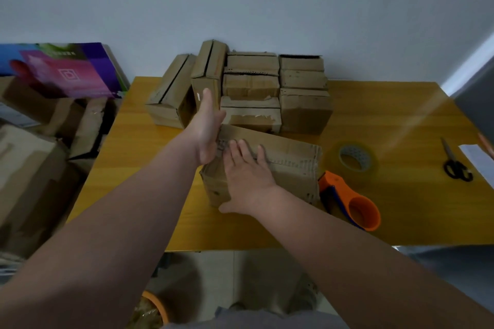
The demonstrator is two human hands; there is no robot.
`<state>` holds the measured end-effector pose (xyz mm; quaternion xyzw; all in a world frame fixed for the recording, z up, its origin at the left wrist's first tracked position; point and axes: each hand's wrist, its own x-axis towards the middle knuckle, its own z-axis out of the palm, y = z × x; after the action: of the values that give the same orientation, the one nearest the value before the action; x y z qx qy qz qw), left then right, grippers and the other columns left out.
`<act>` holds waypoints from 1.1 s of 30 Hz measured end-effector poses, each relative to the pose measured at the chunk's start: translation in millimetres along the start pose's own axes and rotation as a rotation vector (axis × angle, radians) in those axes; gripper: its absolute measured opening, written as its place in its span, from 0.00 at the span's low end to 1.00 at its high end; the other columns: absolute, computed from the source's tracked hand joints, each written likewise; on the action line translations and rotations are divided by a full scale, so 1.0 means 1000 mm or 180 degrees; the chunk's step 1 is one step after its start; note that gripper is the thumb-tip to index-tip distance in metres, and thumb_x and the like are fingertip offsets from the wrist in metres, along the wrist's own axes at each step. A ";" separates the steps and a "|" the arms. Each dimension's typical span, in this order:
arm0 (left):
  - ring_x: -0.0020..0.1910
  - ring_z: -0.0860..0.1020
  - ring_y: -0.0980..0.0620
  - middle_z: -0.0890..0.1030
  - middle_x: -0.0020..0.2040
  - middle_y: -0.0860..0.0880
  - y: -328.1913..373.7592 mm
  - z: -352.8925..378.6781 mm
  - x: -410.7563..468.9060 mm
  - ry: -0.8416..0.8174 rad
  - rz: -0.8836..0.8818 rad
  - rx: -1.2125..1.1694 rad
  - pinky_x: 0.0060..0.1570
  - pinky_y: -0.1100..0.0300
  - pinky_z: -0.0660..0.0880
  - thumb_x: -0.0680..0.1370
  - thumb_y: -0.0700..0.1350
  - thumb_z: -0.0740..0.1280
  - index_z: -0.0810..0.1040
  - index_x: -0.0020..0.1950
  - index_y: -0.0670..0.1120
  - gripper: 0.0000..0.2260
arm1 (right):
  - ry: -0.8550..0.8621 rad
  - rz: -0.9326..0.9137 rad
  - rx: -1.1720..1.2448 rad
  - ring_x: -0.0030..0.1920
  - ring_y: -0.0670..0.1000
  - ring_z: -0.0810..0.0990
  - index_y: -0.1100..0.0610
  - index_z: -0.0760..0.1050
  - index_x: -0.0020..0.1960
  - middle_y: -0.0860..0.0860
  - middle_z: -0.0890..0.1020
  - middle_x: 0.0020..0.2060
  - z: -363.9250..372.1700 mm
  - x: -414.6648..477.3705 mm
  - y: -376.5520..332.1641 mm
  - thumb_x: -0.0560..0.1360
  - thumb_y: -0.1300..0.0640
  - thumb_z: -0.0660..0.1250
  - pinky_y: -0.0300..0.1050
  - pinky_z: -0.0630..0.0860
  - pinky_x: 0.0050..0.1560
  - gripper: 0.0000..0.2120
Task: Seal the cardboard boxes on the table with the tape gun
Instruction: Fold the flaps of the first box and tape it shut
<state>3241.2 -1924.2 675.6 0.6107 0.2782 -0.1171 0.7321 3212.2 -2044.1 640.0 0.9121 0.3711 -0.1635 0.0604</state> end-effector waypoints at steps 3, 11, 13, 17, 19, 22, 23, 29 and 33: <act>0.78 0.47 0.49 0.52 0.79 0.49 0.001 0.002 0.003 0.0053 0.0007 0.0027 0.73 0.46 0.45 0.76 0.71 0.41 0.56 0.78 0.49 0.38 | 0.0123 -0.0392 0.0028 0.76 0.56 0.34 0.54 0.38 0.79 0.51 0.39 0.78 -0.002 -0.006 0.021 0.71 0.36 0.67 0.63 0.36 0.74 0.52; 0.64 0.69 0.41 0.70 0.68 0.44 -0.017 0.036 0.011 0.0673 0.0090 0.2152 0.63 0.47 0.67 0.73 0.66 0.63 0.67 0.71 0.45 0.34 | 0.1876 0.0952 0.1424 0.46 0.51 0.76 0.54 0.74 0.49 0.50 0.78 0.43 0.010 -0.056 0.095 0.81 0.50 0.56 0.45 0.72 0.42 0.11; 0.69 0.65 0.37 0.64 0.72 0.39 -0.021 0.053 0.017 0.0598 0.0216 0.2785 0.68 0.42 0.63 0.72 0.68 0.62 0.62 0.75 0.48 0.38 | 0.2001 0.1660 0.1260 0.38 0.51 0.73 0.54 0.70 0.43 0.49 0.73 0.36 0.026 -0.067 0.120 0.82 0.53 0.54 0.44 0.65 0.32 0.11; 0.76 0.45 0.35 0.44 0.78 0.37 -0.026 0.092 0.015 0.0676 0.0716 0.4197 0.72 0.38 0.44 0.75 0.70 0.56 0.49 0.79 0.53 0.38 | 0.1539 0.2353 0.1426 0.33 0.51 0.70 0.55 0.66 0.45 0.51 0.71 0.35 0.061 -0.088 0.149 0.83 0.48 0.50 0.45 0.61 0.29 0.14; 0.76 0.39 0.36 0.38 0.77 0.38 -0.031 0.108 0.015 0.0427 0.0776 0.4449 0.71 0.36 0.40 0.74 0.72 0.54 0.45 0.79 0.55 0.40 | 0.1369 0.2593 0.1501 0.33 0.50 0.69 0.56 0.66 0.44 0.51 0.71 0.35 0.080 -0.093 0.157 0.83 0.48 0.50 0.45 0.61 0.30 0.15; 0.75 0.35 0.36 0.34 0.77 0.39 -0.042 0.132 0.011 0.0001 0.0643 0.4677 0.70 0.35 0.40 0.69 0.76 0.54 0.40 0.78 0.55 0.46 | 0.0772 0.2679 0.1669 0.37 0.52 0.73 0.55 0.68 0.45 0.52 0.73 0.37 0.106 -0.097 0.166 0.80 0.45 0.58 0.45 0.67 0.32 0.13; 0.75 0.35 0.35 0.34 0.76 0.39 -0.047 0.139 0.008 -0.0040 0.0686 0.4773 0.70 0.35 0.40 0.68 0.77 0.54 0.39 0.78 0.54 0.48 | 0.0564 0.2638 0.1676 0.38 0.52 0.74 0.54 0.69 0.45 0.51 0.73 0.37 0.115 -0.098 0.168 0.77 0.45 0.62 0.45 0.67 0.32 0.12; 0.74 0.35 0.33 0.32 0.75 0.36 -0.065 0.160 0.002 -0.0025 0.0913 0.5132 0.71 0.36 0.41 0.68 0.75 0.60 0.35 0.78 0.53 0.52 | 0.0125 0.2398 0.1075 0.48 0.55 0.78 0.51 0.72 0.52 0.51 0.79 0.47 0.133 -0.111 0.169 0.78 0.59 0.61 0.46 0.71 0.42 0.05; 0.74 0.36 0.32 0.33 0.76 0.37 -0.062 0.159 0.000 -0.0146 0.0958 0.5173 0.71 0.35 0.43 0.70 0.69 0.65 0.38 0.78 0.52 0.50 | 0.0786 0.2416 0.2007 0.48 0.57 0.76 0.52 0.71 0.61 0.54 0.78 0.52 0.113 -0.114 0.178 0.79 0.56 0.60 0.48 0.73 0.42 0.11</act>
<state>3251.4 -2090.7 640.5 0.9779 0.0070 -0.1949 0.0757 3231.2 -2272.6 570.6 0.9690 -0.0495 -0.1251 -0.2071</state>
